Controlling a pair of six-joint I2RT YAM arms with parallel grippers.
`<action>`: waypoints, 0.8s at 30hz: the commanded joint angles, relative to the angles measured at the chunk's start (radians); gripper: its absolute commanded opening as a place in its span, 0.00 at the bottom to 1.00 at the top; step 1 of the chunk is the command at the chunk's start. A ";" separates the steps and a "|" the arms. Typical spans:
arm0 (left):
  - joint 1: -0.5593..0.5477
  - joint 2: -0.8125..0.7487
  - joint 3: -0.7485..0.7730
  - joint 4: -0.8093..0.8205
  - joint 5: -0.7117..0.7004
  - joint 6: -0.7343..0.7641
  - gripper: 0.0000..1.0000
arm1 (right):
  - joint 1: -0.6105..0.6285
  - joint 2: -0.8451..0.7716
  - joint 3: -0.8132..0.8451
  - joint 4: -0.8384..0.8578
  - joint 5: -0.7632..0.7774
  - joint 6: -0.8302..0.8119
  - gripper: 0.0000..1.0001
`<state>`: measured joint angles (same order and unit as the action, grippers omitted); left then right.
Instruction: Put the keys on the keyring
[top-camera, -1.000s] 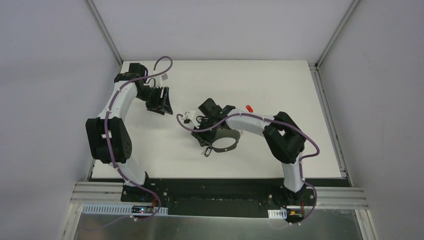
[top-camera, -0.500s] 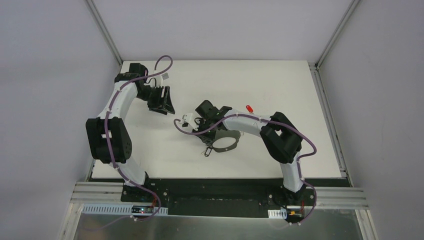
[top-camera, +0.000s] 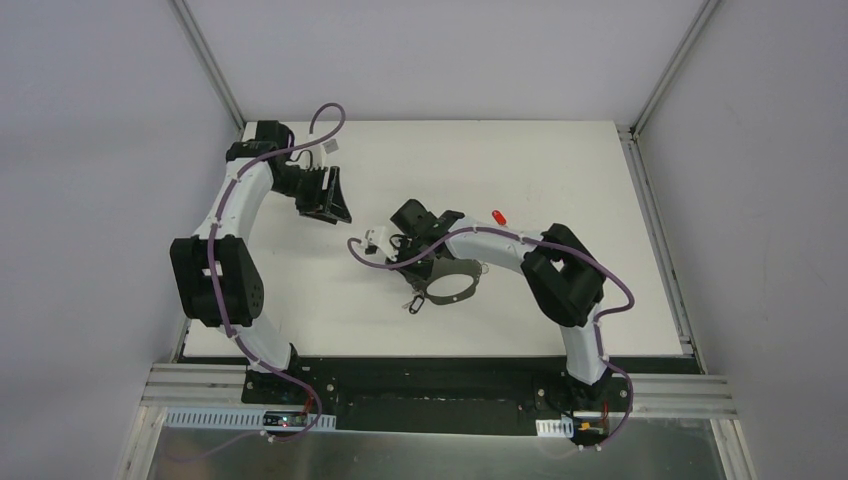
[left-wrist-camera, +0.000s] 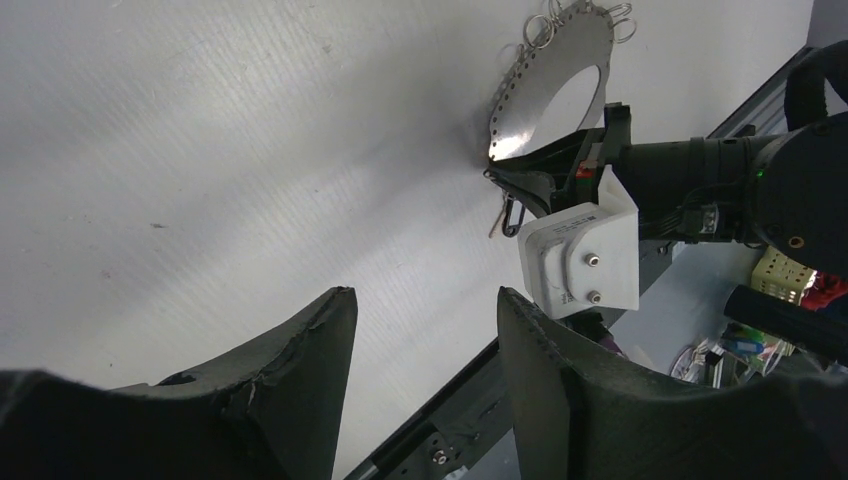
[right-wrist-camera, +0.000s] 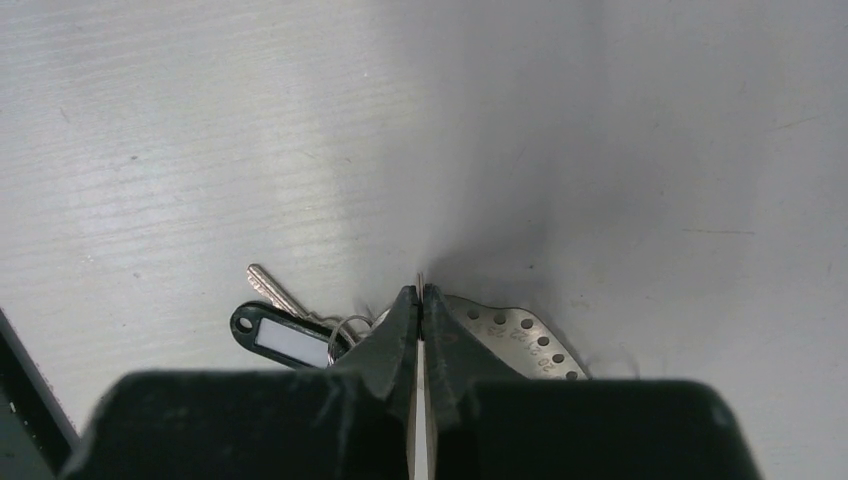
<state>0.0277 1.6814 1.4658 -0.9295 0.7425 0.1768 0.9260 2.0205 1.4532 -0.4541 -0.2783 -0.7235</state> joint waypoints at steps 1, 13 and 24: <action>0.004 -0.010 0.056 -0.036 0.100 0.078 0.54 | -0.023 -0.096 0.036 -0.032 -0.060 0.005 0.00; -0.212 -0.099 0.080 0.060 0.281 0.171 0.45 | -0.332 -0.383 0.029 -0.107 -0.612 0.072 0.00; -0.479 -0.151 0.051 0.503 0.304 0.021 0.40 | -0.417 -0.507 -0.040 -0.130 -0.778 0.038 0.00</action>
<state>-0.4107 1.5654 1.5021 -0.5804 1.0176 0.2108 0.5262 1.5665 1.4326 -0.5816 -0.9211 -0.6785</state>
